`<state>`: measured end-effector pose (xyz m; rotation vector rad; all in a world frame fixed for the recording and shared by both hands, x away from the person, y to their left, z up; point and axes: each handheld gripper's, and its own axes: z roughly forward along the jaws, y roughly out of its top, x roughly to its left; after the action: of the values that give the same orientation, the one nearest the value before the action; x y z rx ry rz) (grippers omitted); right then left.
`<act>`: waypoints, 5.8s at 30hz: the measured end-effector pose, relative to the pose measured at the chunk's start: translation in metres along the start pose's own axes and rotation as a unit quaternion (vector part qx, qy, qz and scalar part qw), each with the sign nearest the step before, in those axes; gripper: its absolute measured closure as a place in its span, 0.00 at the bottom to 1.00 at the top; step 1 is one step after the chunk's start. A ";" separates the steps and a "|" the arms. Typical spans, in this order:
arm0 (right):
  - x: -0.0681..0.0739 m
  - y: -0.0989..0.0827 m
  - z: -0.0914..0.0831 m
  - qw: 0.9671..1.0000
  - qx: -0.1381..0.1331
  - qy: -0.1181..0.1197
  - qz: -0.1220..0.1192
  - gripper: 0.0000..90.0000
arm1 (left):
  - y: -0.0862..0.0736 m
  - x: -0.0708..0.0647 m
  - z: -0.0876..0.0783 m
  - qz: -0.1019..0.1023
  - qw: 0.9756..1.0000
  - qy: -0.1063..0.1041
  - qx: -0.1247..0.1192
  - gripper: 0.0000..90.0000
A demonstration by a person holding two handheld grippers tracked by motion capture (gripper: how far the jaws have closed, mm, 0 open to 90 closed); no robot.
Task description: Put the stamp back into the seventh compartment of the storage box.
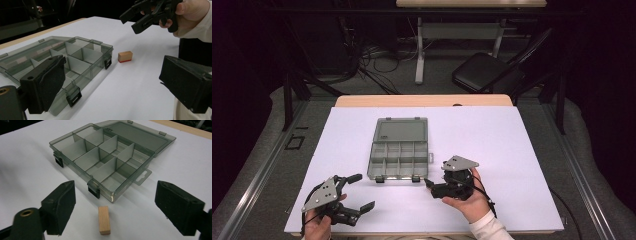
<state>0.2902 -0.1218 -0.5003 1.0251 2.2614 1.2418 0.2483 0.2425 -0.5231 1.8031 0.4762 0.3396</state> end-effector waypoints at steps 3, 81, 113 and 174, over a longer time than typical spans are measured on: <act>0.001 -0.001 0.002 1.000 0.002 -0.001 -0.006 0.25 | 0.000 0.000 0.000 0.000 1.000 0.000 0.000 0.07; 0.004 -0.038 0.036 0.997 0.073 0.027 -0.026 0.84 | 0.000 -0.001 0.000 0.005 1.000 -0.001 0.006 0.07; 0.003 -0.036 0.032 0.998 0.059 0.023 -0.030 0.85 | 0.000 -0.001 0.000 0.006 1.000 -0.002 0.006 0.08; 0.004 -0.015 0.018 0.999 -0.034 -0.005 0.000 0.85 | 0.000 0.000 0.001 0.003 1.000 0.001 0.009 0.08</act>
<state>0.2920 -0.1136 -0.5229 1.0040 2.1949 1.3009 0.2491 0.2417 -0.5235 1.8227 0.4773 0.3411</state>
